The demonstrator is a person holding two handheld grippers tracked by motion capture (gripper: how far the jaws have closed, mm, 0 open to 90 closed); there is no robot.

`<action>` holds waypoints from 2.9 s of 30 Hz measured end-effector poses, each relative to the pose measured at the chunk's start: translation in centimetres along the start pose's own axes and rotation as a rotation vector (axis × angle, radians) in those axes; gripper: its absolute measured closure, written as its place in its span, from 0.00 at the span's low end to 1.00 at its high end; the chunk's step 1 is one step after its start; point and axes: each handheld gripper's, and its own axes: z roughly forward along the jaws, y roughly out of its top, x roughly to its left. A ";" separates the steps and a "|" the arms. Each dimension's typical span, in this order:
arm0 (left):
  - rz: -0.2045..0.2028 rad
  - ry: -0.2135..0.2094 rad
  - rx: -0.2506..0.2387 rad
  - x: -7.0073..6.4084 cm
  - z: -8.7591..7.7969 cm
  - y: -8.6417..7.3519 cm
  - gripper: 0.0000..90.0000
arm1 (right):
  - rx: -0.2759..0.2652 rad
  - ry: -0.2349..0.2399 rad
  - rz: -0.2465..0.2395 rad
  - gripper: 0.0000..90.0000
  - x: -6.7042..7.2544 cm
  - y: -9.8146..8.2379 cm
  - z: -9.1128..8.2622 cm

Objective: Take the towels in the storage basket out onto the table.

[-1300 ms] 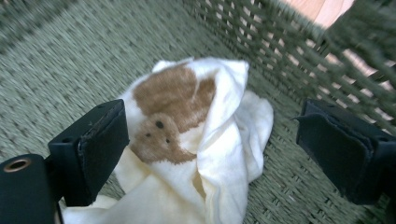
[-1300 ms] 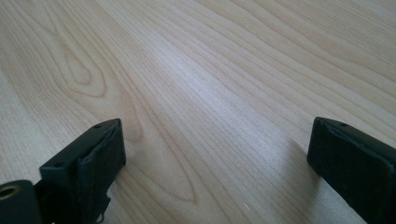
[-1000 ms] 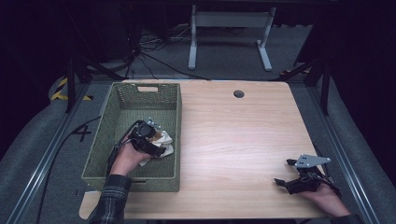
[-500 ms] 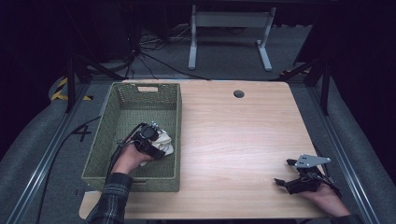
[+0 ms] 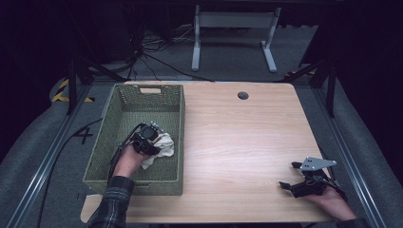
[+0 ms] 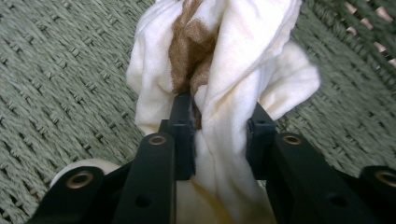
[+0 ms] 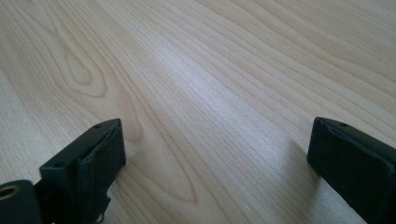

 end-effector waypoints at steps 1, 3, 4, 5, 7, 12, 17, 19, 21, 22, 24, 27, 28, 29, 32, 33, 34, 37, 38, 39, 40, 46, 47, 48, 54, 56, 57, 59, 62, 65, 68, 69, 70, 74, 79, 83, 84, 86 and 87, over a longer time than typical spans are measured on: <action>-0.012 -0.005 -0.022 0.2 -0.3 -0.1 0.81 | 0.000 0.000 -0.001 0.05 0.0 0.0 0.0; -0.025 -0.013 -0.049 0.3 -0.8 -0.1 0.81 | 0.000 0.000 0.000 0.05 0.0 0.0 0.0; -0.033 -0.014 -0.059 0.4 -1.0 -0.2 0.81 | 0.000 0.000 -0.001 0.05 0.0 0.0 0.0; -0.034 -0.018 -0.068 0.4 -1.1 -0.2 0.81 | 0.000 0.000 -0.001 0.05 0.0 0.0 0.0; -0.040 -0.027 -0.085 0.5 -1.4 -0.3 0.81 | 0.000 0.000 -0.001 0.05 0.0 0.0 0.0; -0.066 -0.062 -0.150 0.8 -2.5 -0.5 0.81 | 0.000 0.000 0.000 0.05 0.0 0.0 0.0; -0.091 -0.104 -0.210 1.0 -3.7 -0.8 0.81 | 0.000 0.000 0.000 0.05 0.0 0.0 0.0; -0.092 -0.110 -0.221 1.0 -3.9 -0.8 0.81 | 0.000 0.000 -0.001 0.05 0.0 0.0 0.0; -0.100 -0.121 -0.249 1.0 -4.6 -1.0 0.81 | -0.001 0.000 -0.001 0.05 0.0 0.0 0.0; -0.103 -0.130 -0.265 1.0 -4.8 -1.1 0.81 | -0.001 0.000 0.000 0.05 0.0 0.0 0.0; -0.110 -0.141 -0.281 1.0 -5.3 -1.1 0.82 | 0.000 0.000 -0.001 0.05 0.0 0.0 0.0; -0.105 -0.136 -0.306 0.9 -6.4 -1.0 0.82 | 0.000 0.000 -0.001 0.05 0.0 0.0 0.0; -0.105 -0.138 -0.328 0.8 -7.2 -1.0 0.82 | 0.000 0.000 -0.001 0.05 0.0 0.0 0.0; -0.105 -0.138 -0.328 0.8 -7.2 -1.0 0.82 | 0.000 0.000 -0.001 0.05 0.0 0.0 0.0; -0.104 -0.147 -0.366 0.7 -8.3 -0.9 0.82 | 0.000 0.000 -0.001 0.05 0.0 0.0 0.0; -0.105 -0.146 -0.370 0.6 -8.6 -0.8 0.82 | 0.000 0.000 -0.001 0.05 0.0 0.0 0.0; -0.104 -0.150 -0.376 0.5 -8.8 -0.7 0.82 | 0.001 0.000 -0.001 0.05 0.0 0.0 0.0; -0.093 -0.148 -0.400 0.3 -9.7 -0.5 0.82 | 0.000 0.000 -0.001 0.05 0.0 0.0 0.0; -0.093 -0.148 -0.403 0.2 -10.0 -0.4 0.82 | 0.000 0.000 -0.001 0.05 0.0 0.0 0.0; -0.084 -0.142 -0.409 0.1 -10.3 -0.3 0.82 | 0.000 0.000 -0.001 0.05 0.0 0.0 0.0; -0.082 -0.144 -0.418 0.0 -10.6 -0.2 0.82 | 0.000 0.000 -0.001 0.05 0.0 0.0 0.0; -0.062 -0.164 -0.461 -0.7 -11.9 0.3 0.82 | 0.000 0.000 -0.001 0.05 0.0 0.0 0.0; -0.062 -0.165 -0.467 -0.9 -12.1 0.4 0.82 | 0.001 0.000 0.000 0.05 0.0 0.0 0.0; -0.056 -0.163 -0.473 -1.0 -12.4 0.6 0.82 | -0.001 0.000 0.000 0.05 0.0 0.0 0.0; -0.028 -0.166 -0.509 -1.7 -13.9 1.5 0.82 | 0.000 0.000 0.000 0.05 0.0 0.0 0.0; -0.018 -0.176 -0.526 -2.0 -14.5 1.8 0.82 | 0.000 0.000 0.000 0.05 0.0 0.0 0.0; -0.018 -0.182 -0.530 -2.2 -14.7 2.1 0.82 | 0.000 0.000 -0.001 0.05 0.0 0.0 0.0; -0.001 -0.190 -0.540 -2.6 -15.2 2.6 0.83 | -0.001 0.001 -0.001 0.05 0.0 0.0 0.0; 0.021 -0.197 -0.555 -3.4 -15.9 3.3 0.83 | 0.000 0.000 0.000 0.05 0.0 0.0 0.0; 0.045 -0.204 -0.576 -4.2 -16.5 4.0 0.83 | -0.001 0.000 0.000 0.05 0.0 0.0 0.0; 0.059 -0.219 -0.587 -4.7 -16.6 4.6 0.83 | 0.000 0.000 -0.001 0.05 0.0 0.0 0.0; 0.070 -0.227 -0.589 -5.0 -16.6 4.9 0.83 | -0.001 0.000 0.000 0.05 0.0 0.0 0.0; 0.084 -0.242 -0.592 -5.5 -16.6 5.3 0.83 | 0.000 0.000 0.000 0.05 0.0 0.0 0.0; 0.112 -0.281 -0.604 -6.5 -16.4 6.2 0.83 | 0.000 0.000 -0.001 0.05 0.0 0.0 0.0; 0.144 -0.313 -0.608 -7.8 -16.0 7.3 0.83 | 0.000 0.000 -0.001 0.05 0.0 0.0 0.0; 0.178 -0.350 -0.619 -9.1 -15.6 8.5 0.83 | 0.000 0.000 0.000 0.05 0.0 0.0 0.0; 0.186 -0.358 -0.618 -9.4 -15.4 8.7 0.83 | 0.000 0.000 -0.001 0.05 0.0 0.0 0.0; 0.193 -0.367 -0.616 -9.8 -15.2 9.0 0.83 | 0.000 0.000 0.000 0.05 0.0 0.0 0.0; 0.200 -0.374 -0.612 -10.1 -15.1 9.3 0.83 | 0.000 0.000 0.000 0.05 0.0 0.0 0.0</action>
